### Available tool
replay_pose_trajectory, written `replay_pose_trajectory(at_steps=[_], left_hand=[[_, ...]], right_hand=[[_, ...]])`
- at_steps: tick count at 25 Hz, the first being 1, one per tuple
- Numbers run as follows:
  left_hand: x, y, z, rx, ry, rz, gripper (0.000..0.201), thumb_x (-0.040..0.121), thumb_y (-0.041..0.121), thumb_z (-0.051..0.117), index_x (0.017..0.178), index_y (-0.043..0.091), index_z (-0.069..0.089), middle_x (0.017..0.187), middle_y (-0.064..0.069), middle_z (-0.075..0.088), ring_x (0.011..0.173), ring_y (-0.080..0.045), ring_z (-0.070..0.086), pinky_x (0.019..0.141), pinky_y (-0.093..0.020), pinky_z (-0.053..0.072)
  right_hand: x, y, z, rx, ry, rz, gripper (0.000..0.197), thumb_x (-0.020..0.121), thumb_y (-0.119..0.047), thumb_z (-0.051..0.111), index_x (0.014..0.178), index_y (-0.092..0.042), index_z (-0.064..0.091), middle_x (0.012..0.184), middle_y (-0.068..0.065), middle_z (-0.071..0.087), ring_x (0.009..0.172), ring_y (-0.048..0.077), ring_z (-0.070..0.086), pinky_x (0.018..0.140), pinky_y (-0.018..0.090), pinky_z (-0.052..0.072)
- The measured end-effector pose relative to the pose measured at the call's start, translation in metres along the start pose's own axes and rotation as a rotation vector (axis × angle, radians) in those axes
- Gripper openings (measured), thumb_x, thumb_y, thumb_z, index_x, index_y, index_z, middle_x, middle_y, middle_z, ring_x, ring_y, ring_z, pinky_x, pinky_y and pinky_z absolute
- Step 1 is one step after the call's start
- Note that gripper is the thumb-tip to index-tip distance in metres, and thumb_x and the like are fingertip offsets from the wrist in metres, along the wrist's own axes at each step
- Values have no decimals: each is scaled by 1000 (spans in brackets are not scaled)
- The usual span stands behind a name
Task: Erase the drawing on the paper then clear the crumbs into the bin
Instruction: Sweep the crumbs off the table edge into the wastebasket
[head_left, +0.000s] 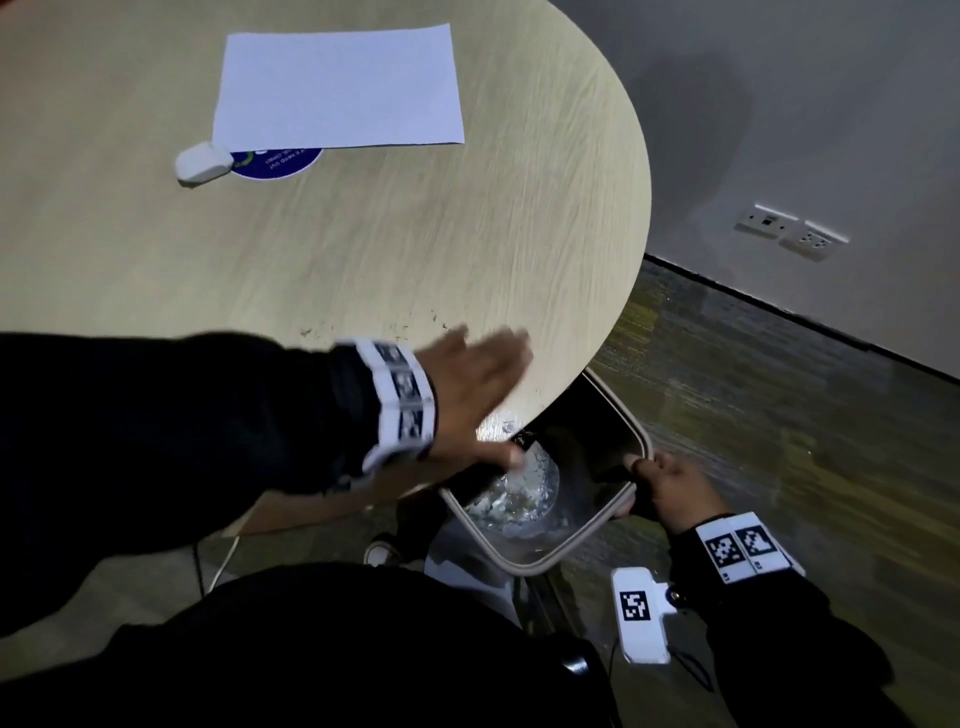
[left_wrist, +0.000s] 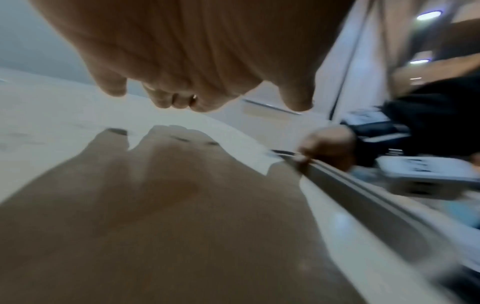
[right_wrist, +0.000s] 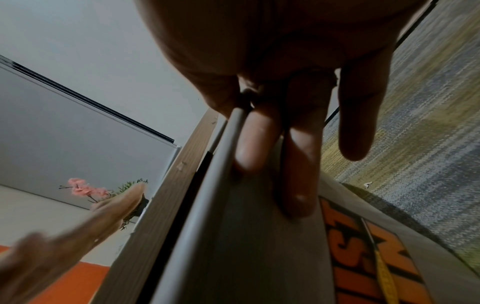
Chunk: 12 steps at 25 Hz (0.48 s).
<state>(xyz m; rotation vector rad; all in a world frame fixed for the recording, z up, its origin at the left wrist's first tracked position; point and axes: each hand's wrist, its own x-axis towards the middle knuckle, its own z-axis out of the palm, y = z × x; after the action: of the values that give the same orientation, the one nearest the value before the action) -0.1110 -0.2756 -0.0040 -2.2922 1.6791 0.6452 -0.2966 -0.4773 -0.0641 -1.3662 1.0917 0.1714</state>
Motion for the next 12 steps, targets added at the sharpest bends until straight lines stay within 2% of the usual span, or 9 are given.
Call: replay_pose_trajectory(at_steps=[1, 3, 5, 7, 10, 12], left_hand=[[4, -14, -6, -13, 28, -110, 112, 70, 86, 7, 152, 10, -7, 159, -10, -16, 147, -21, -11, 116, -47, -2], [9, -37, -11, -13, -30, -249, 110, 75, 84, 15, 152, 9, -8, 160, -10, -15, 147, -22, -10, 117, -46, -3], [11, -29, -8, -9, -61, -187, 110, 79, 84, 22, 151, 8, -11, 159, -12, -18, 147, -23, -13, 117, -46, -4], [8, 5, 1, 21, -33, -61, 113, 77, 86, 22, 150, 7, -12, 158, -14, -19, 146, -25, -15, 118, -49, -4], [-6, 47, 17, 80, -36, 123, 107, 82, 80, 27, 151, 8, -10, 157, -10, -22, 146, -22, -17, 118, -49, -6], [-6, 29, 8, 55, 21, 60, 106, 82, 80, 25, 152, 8, -9, 158, -9, -19, 146, -20, -14, 116, -48, -6]], right_hand=[[0, 0, 0, -2, 9, 0, 25, 95, 1, 45, 105, 23, 53, 43, 17, 57, 33, 21, 57, 38, 23, 49], [-1, -1, 3, 5, 6, -4, 25, 95, 1, 45, 107, 22, 51, 42, 16, 56, 32, 21, 56, 37, 23, 49], [-3, -1, 7, 8, -11, -1, 26, 96, 1, 44, 108, 23, 50, 41, 15, 56, 31, 20, 54, 36, 23, 48], [-4, -2, 12, 1, -5, -8, 25, 96, 2, 43, 107, 24, 50, 40, 14, 55, 30, 20, 54, 35, 22, 47], [-9, -4, 14, -19, -5, -13, 23, 96, 3, 42, 102, 22, 52, 39, 12, 56, 29, 18, 54, 34, 18, 44], [-14, -6, 14, -25, -2, -17, 19, 96, 2, 42, 97, 17, 54, 38, 11, 56, 29, 17, 53, 33, 17, 43]])
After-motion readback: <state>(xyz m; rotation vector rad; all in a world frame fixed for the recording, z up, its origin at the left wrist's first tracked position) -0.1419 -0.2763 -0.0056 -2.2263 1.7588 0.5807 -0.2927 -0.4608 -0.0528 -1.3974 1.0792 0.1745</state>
